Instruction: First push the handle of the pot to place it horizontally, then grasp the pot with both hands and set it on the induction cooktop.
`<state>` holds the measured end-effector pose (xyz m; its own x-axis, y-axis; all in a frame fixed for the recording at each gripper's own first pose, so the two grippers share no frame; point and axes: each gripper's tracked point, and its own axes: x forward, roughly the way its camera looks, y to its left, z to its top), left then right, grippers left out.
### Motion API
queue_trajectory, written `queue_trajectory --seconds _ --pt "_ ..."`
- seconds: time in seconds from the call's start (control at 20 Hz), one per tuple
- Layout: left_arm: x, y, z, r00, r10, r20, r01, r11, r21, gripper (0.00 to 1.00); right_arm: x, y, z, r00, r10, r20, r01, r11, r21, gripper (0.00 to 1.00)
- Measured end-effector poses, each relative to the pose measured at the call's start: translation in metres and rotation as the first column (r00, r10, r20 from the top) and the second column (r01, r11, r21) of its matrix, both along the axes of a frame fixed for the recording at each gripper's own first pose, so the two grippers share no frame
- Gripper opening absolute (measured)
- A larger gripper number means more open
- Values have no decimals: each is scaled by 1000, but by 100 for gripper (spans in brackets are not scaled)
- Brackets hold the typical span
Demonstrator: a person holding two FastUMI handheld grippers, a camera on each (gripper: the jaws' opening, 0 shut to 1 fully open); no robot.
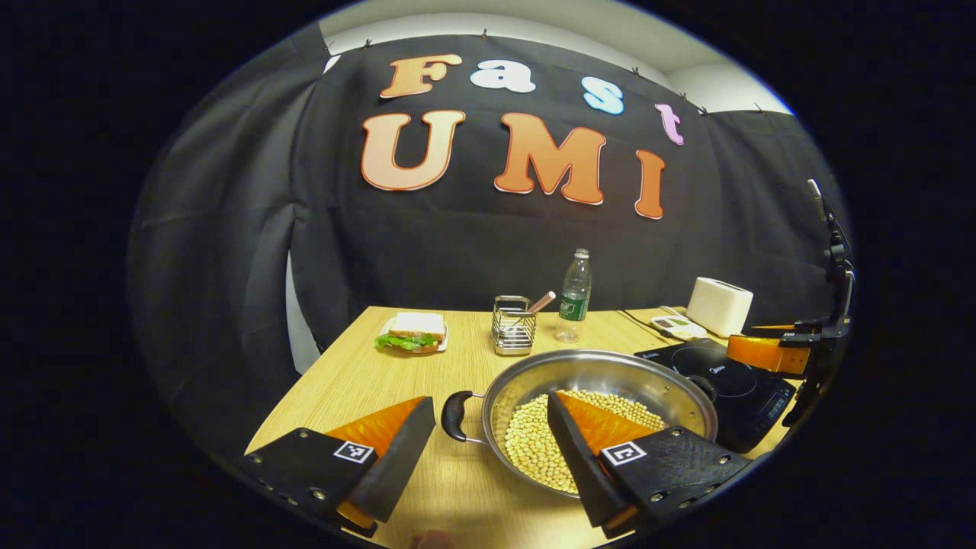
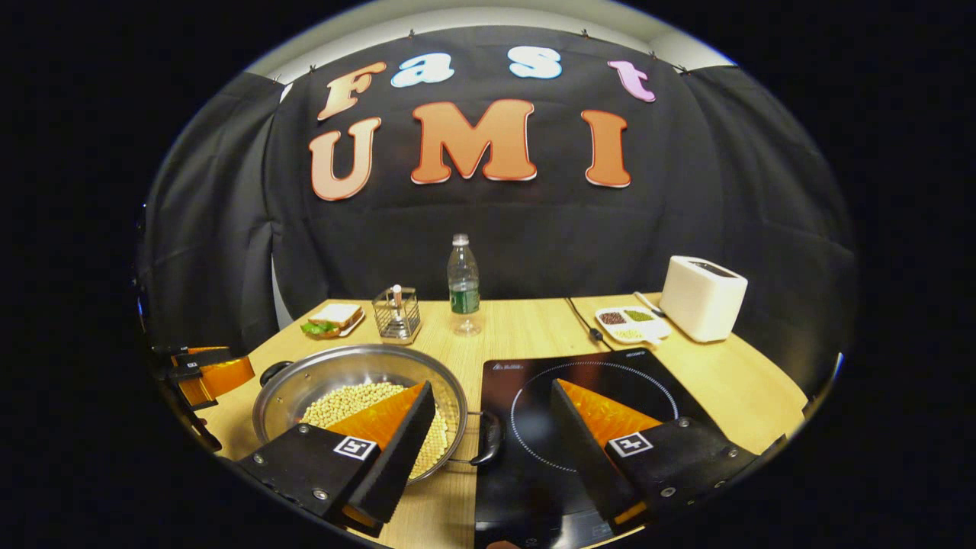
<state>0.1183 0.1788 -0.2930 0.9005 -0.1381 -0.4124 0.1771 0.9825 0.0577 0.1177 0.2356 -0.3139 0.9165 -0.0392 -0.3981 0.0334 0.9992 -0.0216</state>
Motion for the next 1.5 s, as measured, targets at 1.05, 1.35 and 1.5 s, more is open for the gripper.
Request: queue_trajectory --seconds 1.05,1.35,1.5 --pt "40 18 -86 978 26 -209 -22 1000 23 56 5 2 -70 965 -52 -256 71 995 66 64" --pt "18 20 -72 970 112 -214 -115 993 -1 47 1 0 -64 956 -36 -291 91 980 178 40" --pt "-4 21 -67 959 159 -234 -166 986 -10 46 -2 0 -50 962 -11 -274 65 980 188 37"
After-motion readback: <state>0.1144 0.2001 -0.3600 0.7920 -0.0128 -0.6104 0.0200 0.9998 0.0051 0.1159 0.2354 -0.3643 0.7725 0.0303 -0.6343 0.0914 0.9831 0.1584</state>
